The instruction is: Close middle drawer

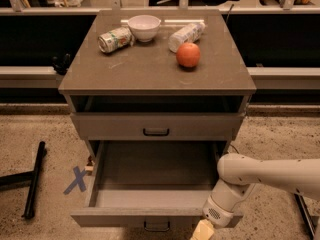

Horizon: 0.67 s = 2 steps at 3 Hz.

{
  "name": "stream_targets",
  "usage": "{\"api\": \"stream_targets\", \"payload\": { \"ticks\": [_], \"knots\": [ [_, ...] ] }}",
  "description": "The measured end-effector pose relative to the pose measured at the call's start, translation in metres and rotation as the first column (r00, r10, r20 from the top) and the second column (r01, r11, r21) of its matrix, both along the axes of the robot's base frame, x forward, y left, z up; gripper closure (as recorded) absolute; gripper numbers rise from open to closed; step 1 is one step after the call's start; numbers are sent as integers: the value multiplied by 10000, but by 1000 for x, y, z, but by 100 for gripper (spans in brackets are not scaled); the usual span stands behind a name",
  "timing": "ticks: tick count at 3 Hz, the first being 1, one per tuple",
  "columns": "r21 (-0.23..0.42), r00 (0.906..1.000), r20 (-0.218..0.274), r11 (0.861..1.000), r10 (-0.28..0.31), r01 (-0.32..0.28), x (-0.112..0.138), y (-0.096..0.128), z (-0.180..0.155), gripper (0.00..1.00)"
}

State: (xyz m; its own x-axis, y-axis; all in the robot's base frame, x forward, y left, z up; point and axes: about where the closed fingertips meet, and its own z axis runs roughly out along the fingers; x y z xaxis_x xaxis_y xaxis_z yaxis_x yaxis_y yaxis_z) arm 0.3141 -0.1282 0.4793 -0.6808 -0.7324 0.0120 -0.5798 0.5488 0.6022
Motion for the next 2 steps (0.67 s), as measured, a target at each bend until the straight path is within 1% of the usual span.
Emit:
{"api": "stream_targets", "payload": {
  "ticks": [1,2],
  "knots": [
    [-459,9998,-154,9989,92,-99,-4,1,-12,18],
    [-697,9997,-127,9974,195,-204,-7,6,-25,41]
  ]
}}
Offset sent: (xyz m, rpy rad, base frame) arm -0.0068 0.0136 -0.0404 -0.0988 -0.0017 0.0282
